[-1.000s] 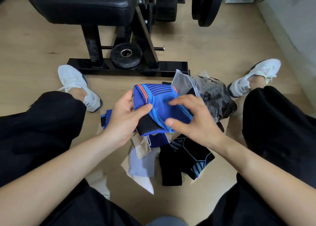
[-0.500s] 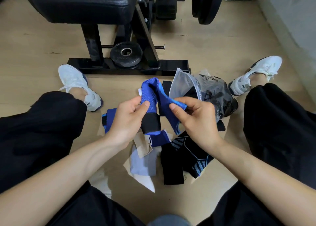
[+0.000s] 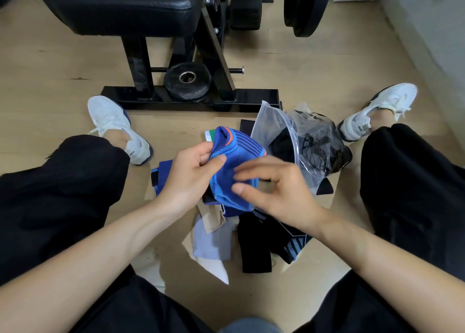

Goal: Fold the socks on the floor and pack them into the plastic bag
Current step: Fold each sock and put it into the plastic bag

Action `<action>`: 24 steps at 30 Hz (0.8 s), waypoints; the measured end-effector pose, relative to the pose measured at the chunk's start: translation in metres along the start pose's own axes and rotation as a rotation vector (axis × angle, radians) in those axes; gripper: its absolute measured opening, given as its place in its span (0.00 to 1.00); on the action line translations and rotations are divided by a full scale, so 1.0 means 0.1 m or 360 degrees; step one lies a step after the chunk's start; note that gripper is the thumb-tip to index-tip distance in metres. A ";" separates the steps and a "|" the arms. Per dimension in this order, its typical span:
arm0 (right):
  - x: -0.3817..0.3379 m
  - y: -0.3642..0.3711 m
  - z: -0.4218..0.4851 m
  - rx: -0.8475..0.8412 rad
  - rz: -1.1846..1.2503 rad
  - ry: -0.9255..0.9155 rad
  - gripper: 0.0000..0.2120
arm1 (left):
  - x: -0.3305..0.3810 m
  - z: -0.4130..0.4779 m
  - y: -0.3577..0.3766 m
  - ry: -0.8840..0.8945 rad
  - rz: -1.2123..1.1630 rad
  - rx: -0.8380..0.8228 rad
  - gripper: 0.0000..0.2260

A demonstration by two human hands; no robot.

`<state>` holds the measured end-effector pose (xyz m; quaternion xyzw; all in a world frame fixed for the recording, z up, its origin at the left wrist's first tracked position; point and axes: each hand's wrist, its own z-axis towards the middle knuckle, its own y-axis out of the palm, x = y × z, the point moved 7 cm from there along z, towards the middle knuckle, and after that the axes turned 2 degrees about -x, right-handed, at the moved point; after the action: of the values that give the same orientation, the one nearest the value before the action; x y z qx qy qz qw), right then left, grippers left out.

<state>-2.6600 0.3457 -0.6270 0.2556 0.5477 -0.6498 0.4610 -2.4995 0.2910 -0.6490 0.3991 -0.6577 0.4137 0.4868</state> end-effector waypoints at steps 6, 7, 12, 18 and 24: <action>0.00 -0.24 0.16 -0.0166 -0.0479 -0.0285 0.16 | 0.11 -0.02 0.15 0.0230 0.0861 -0.0455 0.11; 0.03 -0.22 0.16 -0.0245 -0.0482 -0.0283 0.15 | 0.11 -0.03 0.17 0.0225 0.0885 -0.0504 0.09; 0.05 -0.24 0.15 -0.0354 -0.0201 -0.0191 0.07 | 0.10 -0.05 0.17 0.0147 0.0804 -0.0598 0.07; 0.18 -0.27 0.14 -0.0277 -0.0139 0.0096 0.12 | 0.15 -0.05 0.18 0.0143 0.0817 -0.0696 0.13; 0.32 -0.43 0.15 -0.0051 0.0346 0.0292 0.11 | 0.11 0.05 -0.02 0.0088 0.0769 -0.0429 0.15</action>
<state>-2.7096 0.3203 -0.6293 0.3643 0.5670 -0.5610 0.4807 -2.5015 0.2846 -0.6393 0.1508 -0.7694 0.4372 0.4405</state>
